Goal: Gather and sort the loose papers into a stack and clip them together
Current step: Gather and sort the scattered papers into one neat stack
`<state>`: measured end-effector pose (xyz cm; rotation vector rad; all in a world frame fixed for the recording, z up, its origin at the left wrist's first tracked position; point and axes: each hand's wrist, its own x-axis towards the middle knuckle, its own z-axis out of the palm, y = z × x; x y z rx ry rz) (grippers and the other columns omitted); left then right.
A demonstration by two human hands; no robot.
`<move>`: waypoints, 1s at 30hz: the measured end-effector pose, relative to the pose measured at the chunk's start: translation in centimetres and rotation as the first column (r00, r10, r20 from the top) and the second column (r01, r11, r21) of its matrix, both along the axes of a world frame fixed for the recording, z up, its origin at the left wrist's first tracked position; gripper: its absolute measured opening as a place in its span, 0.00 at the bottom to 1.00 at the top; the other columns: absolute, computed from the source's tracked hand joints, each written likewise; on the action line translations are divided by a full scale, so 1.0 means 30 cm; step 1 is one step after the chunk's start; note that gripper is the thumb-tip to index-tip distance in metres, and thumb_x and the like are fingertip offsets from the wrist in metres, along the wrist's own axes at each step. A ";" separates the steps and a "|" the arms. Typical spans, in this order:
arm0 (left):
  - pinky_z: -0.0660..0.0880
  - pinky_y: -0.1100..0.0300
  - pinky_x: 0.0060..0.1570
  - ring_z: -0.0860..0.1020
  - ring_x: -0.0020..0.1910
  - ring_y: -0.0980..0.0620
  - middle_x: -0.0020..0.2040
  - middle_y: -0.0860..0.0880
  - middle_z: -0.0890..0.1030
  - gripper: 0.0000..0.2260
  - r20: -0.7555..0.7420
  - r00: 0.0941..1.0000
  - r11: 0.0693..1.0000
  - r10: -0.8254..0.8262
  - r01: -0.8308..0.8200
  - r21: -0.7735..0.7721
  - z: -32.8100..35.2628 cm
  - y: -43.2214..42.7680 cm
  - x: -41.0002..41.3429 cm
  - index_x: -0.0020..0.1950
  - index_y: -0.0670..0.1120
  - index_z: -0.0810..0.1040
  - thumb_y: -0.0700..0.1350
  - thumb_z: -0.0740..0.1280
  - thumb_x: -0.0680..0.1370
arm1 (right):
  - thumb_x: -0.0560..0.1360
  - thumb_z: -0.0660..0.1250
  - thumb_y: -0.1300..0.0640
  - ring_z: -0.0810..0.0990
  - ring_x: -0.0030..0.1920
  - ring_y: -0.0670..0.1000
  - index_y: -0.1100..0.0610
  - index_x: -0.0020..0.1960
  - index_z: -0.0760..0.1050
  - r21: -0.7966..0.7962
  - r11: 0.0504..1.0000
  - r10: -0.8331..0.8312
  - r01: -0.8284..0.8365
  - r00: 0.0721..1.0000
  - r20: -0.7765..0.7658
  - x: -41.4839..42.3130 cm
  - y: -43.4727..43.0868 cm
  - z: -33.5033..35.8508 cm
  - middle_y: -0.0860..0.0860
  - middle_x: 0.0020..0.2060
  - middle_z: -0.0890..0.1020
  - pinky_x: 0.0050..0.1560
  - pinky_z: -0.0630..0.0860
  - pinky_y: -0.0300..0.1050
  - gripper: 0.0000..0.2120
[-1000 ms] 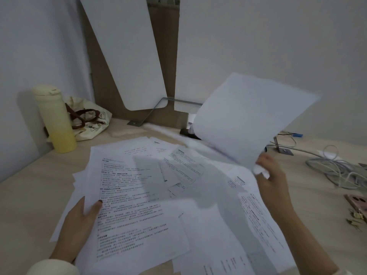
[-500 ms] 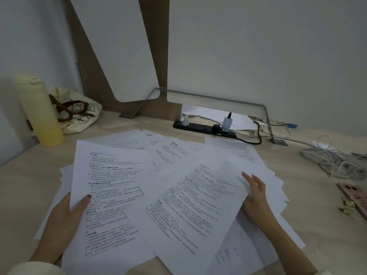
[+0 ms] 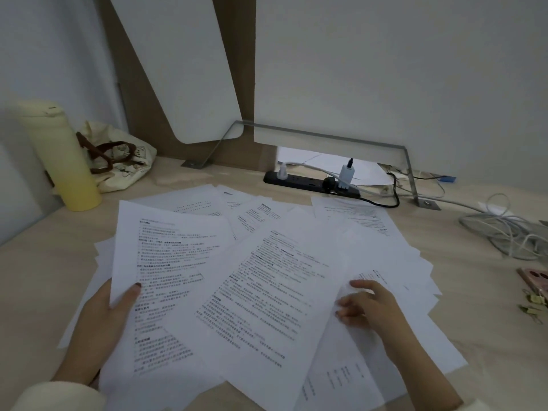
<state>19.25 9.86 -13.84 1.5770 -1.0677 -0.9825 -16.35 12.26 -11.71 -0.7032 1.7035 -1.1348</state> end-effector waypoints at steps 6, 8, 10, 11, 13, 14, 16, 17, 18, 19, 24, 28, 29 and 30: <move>0.71 0.61 0.37 0.78 0.46 0.54 0.46 0.56 0.79 0.08 -0.022 1.000 0.999 -0.007 0.006 -0.032 0.002 -0.002 -0.001 0.57 0.52 0.74 0.45 0.61 0.79 | 0.73 0.69 0.60 0.81 0.36 0.55 0.64 0.67 0.66 0.043 0.998 0.053 -0.056 0.997 0.061 0.033 -0.025 0.020 0.62 0.45 0.81 0.40 0.83 0.48 0.25; 0.72 0.60 0.39 0.79 0.46 0.53 0.47 0.55 0.80 0.09 -0.014 1.000 1.000 -0.013 0.013 -0.019 0.003 0.001 -0.001 0.58 0.52 0.75 0.46 0.62 0.79 | 0.72 0.70 0.59 0.80 0.43 0.55 0.61 0.71 0.62 0.028 0.997 0.073 -0.074 0.997 0.039 0.072 -0.021 0.028 0.61 0.52 0.79 0.57 0.77 0.54 0.31; 0.76 0.52 0.46 0.80 0.49 0.47 0.51 0.51 0.81 0.10 -0.005 0.999 0.999 -0.032 0.032 0.009 0.004 0.004 0.002 0.59 0.52 0.75 0.48 0.63 0.78 | 0.73 0.69 0.58 0.77 0.53 0.56 0.59 0.73 0.60 -0.009 0.997 0.076 -0.075 0.995 0.066 0.098 -0.010 0.019 0.59 0.65 0.73 0.66 0.70 0.56 0.32; 0.77 0.47 0.50 0.80 0.50 0.46 0.53 0.50 0.81 0.11 -0.009 0.999 0.999 -0.043 0.043 0.022 0.005 0.006 0.006 0.59 0.53 0.76 0.49 0.63 0.78 | 0.73 0.68 0.58 0.74 0.58 0.57 0.59 0.73 0.59 -0.029 0.997 0.070 -0.067 0.992 0.108 0.108 -0.003 0.014 0.57 0.69 0.69 0.68 0.68 0.56 0.32; 0.76 0.42 0.54 0.81 0.51 0.46 0.54 0.51 0.82 0.12 -0.031 0.997 0.997 -0.071 0.072 0.038 0.005 0.011 0.016 0.59 0.56 0.77 0.52 0.66 0.76 | 0.74 0.67 0.61 0.71 0.63 0.58 0.62 0.72 0.61 -0.047 0.998 0.044 -0.034 0.975 0.219 0.121 -0.001 0.004 0.58 0.71 0.66 0.68 0.67 0.56 0.29; 0.76 0.41 0.55 0.81 0.52 0.46 0.55 0.52 0.83 0.14 -0.035 0.995 0.995 -0.089 0.090 0.039 0.003 0.013 0.021 0.58 0.57 0.77 0.55 0.67 0.74 | 0.74 0.66 0.63 0.70 0.64 0.59 0.65 0.69 0.64 -0.054 0.998 0.032 -0.018 0.961 0.274 0.128 -0.005 0.005 0.61 0.70 0.66 0.66 0.69 0.56 0.26; 0.75 0.41 0.56 0.81 0.54 0.47 0.56 0.54 0.83 0.21 -0.054 0.991 0.991 -0.122 0.125 0.047 -0.002 0.015 0.031 0.58 0.60 0.77 0.62 0.69 0.67 | 0.73 0.66 0.65 0.71 0.64 0.61 0.72 0.64 0.67 -0.050 0.999 0.015 0.003 0.940 0.340 0.139 -0.028 0.004 0.66 0.66 0.69 0.60 0.74 0.54 0.22; 0.75 0.41 0.56 0.81 0.55 0.46 0.57 0.54 0.82 0.23 -0.071 0.988 0.989 -0.134 0.138 0.051 -0.006 0.017 0.036 0.59 0.60 0.77 0.63 0.69 0.65 | 0.72 0.68 0.65 0.72 0.62 0.60 0.72 0.65 0.66 -0.045 0.999 0.023 -0.009 0.939 0.343 0.146 -0.039 0.003 0.65 0.62 0.72 0.56 0.75 0.51 0.25; 0.75 0.41 0.56 0.81 0.55 0.46 0.57 0.54 0.82 0.23 -0.080 0.986 0.987 -0.149 0.153 0.047 -0.003 0.019 0.034 0.59 0.60 0.77 0.62 0.69 0.65 | 0.70 0.69 0.64 0.74 0.59 0.58 0.70 0.68 0.66 -0.040 0.998 0.051 -0.040 0.946 0.320 0.156 -0.050 0.003 0.62 0.59 0.74 0.55 0.75 0.48 0.28; 0.75 0.40 0.55 0.81 0.55 0.46 0.57 0.53 0.83 0.21 -0.084 0.984 0.986 -0.158 0.163 0.048 0.006 0.023 0.031 0.58 0.59 0.78 0.61 0.70 0.66 | 0.69 0.70 0.63 0.74 0.56 0.56 0.67 0.69 0.65 -0.025 0.996 0.094 -0.090 0.962 0.255 0.169 -0.061 0.003 0.60 0.57 0.74 0.54 0.75 0.45 0.31; 0.77 0.42 0.51 0.83 0.48 0.45 0.52 0.49 0.84 0.08 -0.026 0.983 0.982 -0.184 0.185 0.042 0.017 0.010 0.019 0.54 0.56 0.79 0.46 0.67 0.75 | 0.76 0.63 0.60 0.73 0.50 0.49 0.57 0.68 0.68 0.027 0.950 0.312 -0.311 0.949 -0.051 0.226 -0.120 0.005 0.53 0.57 0.76 0.48 0.70 0.37 0.21; 0.78 0.43 0.50 0.83 0.46 0.48 0.49 0.53 0.85 0.15 0.050 0.972 0.969 -0.231 0.225 0.102 0.022 0.010 0.028 0.52 0.59 0.79 0.59 0.71 0.68 | 0.76 0.62 0.59 0.76 0.49 0.49 0.54 0.63 0.72 0.029 0.875 0.479 -0.483 0.856 -0.195 0.251 -0.146 0.012 0.53 0.57 0.79 0.50 0.73 0.37 0.16; 0.78 0.43 0.50 0.83 0.47 0.48 0.49 0.54 0.85 0.19 0.074 0.969 0.967 -0.236 0.226 0.116 0.017 0.009 0.036 0.52 0.61 0.78 0.63 0.69 0.63 | 0.77 0.62 0.60 0.76 0.48 0.49 0.55 0.62 0.73 -0.004 0.888 0.443 -0.459 0.860 -0.251 0.238 -0.160 0.010 0.54 0.56 0.80 0.47 0.72 0.35 0.15; 0.77 0.43 0.51 0.83 0.48 0.48 0.49 0.54 0.84 0.21 0.085 0.969 0.968 -0.231 0.221 0.116 0.011 0.007 0.040 0.51 0.62 0.77 0.66 0.67 0.61 | 0.77 0.61 0.62 0.76 0.48 0.49 0.56 0.62 0.74 -0.038 0.913 0.374 -0.406 0.871 -0.319 0.215 -0.177 0.010 0.54 0.56 0.80 0.43 0.71 0.32 0.14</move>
